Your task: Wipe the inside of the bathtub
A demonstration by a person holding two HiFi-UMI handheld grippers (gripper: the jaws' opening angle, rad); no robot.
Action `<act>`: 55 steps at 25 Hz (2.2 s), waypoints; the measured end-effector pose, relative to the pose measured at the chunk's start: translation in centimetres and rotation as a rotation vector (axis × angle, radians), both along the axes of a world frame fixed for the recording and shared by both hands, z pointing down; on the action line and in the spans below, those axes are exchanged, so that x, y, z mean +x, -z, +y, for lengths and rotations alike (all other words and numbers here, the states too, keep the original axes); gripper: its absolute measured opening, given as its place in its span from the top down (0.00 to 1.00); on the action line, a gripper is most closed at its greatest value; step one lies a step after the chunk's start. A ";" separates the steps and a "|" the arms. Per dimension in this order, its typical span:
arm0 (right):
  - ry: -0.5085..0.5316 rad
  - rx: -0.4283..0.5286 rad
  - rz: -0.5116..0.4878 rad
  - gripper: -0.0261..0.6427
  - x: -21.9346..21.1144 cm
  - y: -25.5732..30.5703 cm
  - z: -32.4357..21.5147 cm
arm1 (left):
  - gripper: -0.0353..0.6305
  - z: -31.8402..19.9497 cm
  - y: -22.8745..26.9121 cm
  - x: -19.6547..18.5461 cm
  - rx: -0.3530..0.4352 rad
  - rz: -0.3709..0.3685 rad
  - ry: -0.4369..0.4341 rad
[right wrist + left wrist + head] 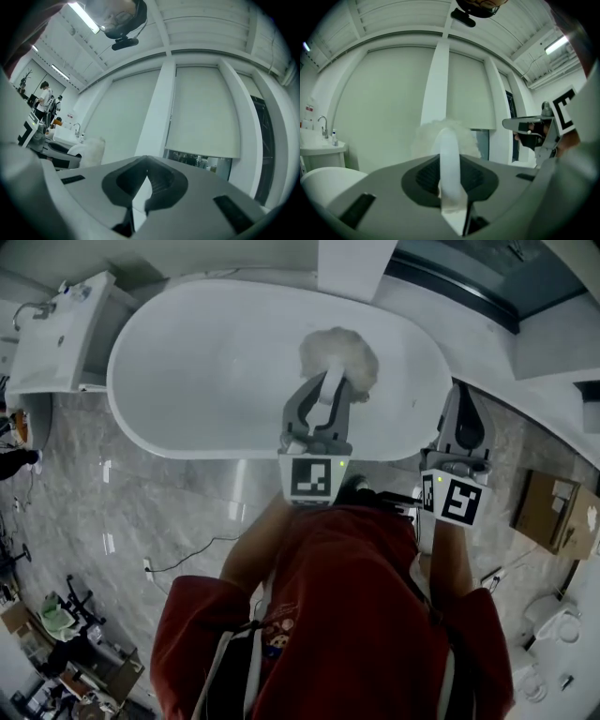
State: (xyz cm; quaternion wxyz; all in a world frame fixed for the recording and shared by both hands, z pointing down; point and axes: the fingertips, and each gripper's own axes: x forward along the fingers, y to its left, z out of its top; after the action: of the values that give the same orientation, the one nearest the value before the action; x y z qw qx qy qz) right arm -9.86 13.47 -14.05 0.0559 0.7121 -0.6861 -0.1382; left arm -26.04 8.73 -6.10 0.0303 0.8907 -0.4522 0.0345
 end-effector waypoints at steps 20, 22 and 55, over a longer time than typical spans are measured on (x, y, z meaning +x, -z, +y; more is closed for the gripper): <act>0.039 0.028 -0.126 0.94 6.5 -1.7 10.0 | 0.81 11.1 5.0 5.8 0.136 -0.013 0.091; 0.046 0.028 -0.143 0.94 6.5 -1.7 10.7 | 0.81 12.0 5.5 5.6 0.143 -0.012 0.105; 0.068 0.054 -0.041 0.94 -10.3 2.4 14.3 | 0.80 15.7 8.7 -8.3 0.238 0.099 0.102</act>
State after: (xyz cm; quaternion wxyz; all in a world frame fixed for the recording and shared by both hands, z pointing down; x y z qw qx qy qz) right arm -20.20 27.76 -16.48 0.0179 0.6924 -0.7068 -0.1438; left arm -34.35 24.39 -14.77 -0.0517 0.8646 -0.4955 -0.0649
